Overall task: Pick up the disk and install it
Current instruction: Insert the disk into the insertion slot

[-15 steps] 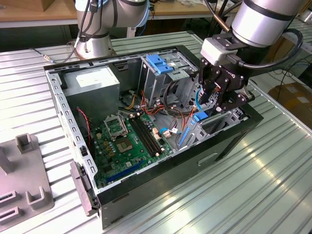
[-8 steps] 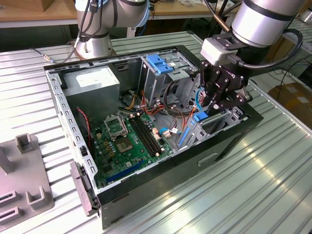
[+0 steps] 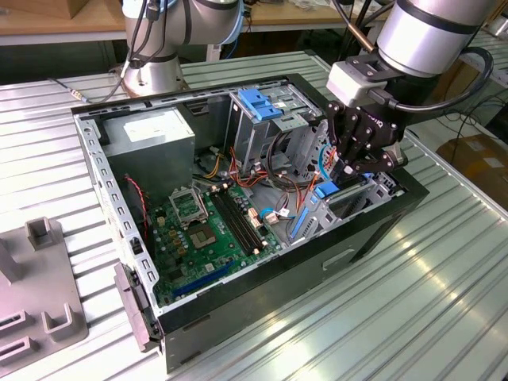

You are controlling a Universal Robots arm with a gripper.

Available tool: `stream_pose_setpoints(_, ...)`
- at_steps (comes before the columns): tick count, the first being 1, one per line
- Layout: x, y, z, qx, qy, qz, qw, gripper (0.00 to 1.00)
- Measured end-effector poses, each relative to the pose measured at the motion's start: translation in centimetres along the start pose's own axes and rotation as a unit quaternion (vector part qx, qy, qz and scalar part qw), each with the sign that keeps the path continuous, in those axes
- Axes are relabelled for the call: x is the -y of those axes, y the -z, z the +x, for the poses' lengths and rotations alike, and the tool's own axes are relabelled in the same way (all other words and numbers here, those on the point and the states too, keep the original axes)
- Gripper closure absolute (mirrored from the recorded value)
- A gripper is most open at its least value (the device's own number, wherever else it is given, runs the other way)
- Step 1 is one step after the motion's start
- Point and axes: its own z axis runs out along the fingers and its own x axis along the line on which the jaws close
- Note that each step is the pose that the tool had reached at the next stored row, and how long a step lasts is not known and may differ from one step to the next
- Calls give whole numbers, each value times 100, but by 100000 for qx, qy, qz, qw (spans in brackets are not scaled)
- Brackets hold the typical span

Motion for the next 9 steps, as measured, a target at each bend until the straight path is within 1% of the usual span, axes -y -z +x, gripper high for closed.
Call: stream_pose_setpoints(9, 0, -2, 0, -3, 0, -1, 100000, 90)
